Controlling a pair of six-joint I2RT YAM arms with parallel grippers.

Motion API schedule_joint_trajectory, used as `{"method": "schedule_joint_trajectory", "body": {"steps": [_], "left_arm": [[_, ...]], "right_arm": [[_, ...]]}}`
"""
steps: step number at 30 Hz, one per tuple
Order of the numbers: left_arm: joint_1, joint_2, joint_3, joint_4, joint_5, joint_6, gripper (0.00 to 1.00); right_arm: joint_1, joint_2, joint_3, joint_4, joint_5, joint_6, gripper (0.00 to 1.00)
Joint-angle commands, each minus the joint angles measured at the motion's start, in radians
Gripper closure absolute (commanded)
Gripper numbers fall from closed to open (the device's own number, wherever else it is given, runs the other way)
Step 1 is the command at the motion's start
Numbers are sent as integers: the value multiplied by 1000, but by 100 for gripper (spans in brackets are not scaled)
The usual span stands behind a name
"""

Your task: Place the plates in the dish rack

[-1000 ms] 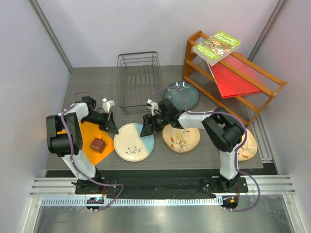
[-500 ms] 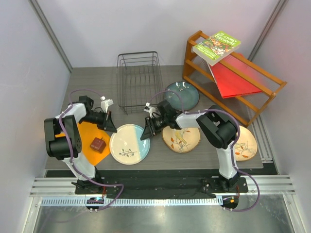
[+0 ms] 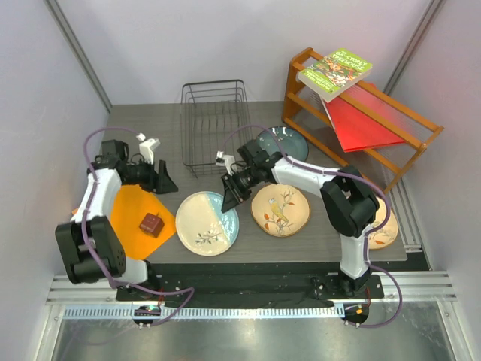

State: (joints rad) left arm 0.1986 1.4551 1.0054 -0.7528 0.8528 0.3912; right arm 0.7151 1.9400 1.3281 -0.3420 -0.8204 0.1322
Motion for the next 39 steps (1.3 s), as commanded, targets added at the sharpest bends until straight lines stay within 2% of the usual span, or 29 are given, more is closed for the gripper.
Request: {"method": "schedule_joint_trajectory", "body": {"steps": [1,2,7,13,16,18,19,20,23,24,26,27,30,33,36,39], "left_arm": [[39,-183,131,-8,-26,-51,30],[38,-211,150,-8,-59,-63,22],[38,-318,162,93,-198,-152,8],[38,-386,110,219,-368,-287,7],[38,-435,49,308,-429,-337,0],[38,-449,-13,365,-478,-363,1],[38,-450,-25,378,-497,-380,0],[38,-446,-39,395,-518,-385,1],[38,-429,-42,398,-503,-426,0],[38,-426,-42,400,-494,-445,0],[36,-429,-53,400,-474,-451,1],[36,-432,-57,399,-462,-454,1],[36,-432,-65,386,-457,-465,1],[38,-429,-74,374,-457,-474,2],[36,-432,-85,371,-459,-480,2],[36,-430,-88,366,-457,-483,2]], "right_arm": [[-35,-105,216,-297,58,-236,98],[-39,-113,245,-319,64,-247,99],[-51,-128,456,-455,101,-307,99],[-120,-31,787,-503,125,-220,99],[-170,46,1021,-500,154,-169,99],[-178,129,1187,-497,283,-151,99],[-186,145,1213,-461,324,-149,99],[-186,152,1220,-427,440,-149,99],[-184,137,1149,-244,591,-138,99],[-183,132,1114,-205,683,-137,99],[-178,139,1105,-103,771,-134,99],[-177,157,1112,-54,870,-134,99],[-175,187,1111,65,990,-103,99],[-164,226,1143,159,1136,-89,99],[-146,306,1232,184,1274,-80,99],[-131,339,1234,219,1391,-57,99]]}}
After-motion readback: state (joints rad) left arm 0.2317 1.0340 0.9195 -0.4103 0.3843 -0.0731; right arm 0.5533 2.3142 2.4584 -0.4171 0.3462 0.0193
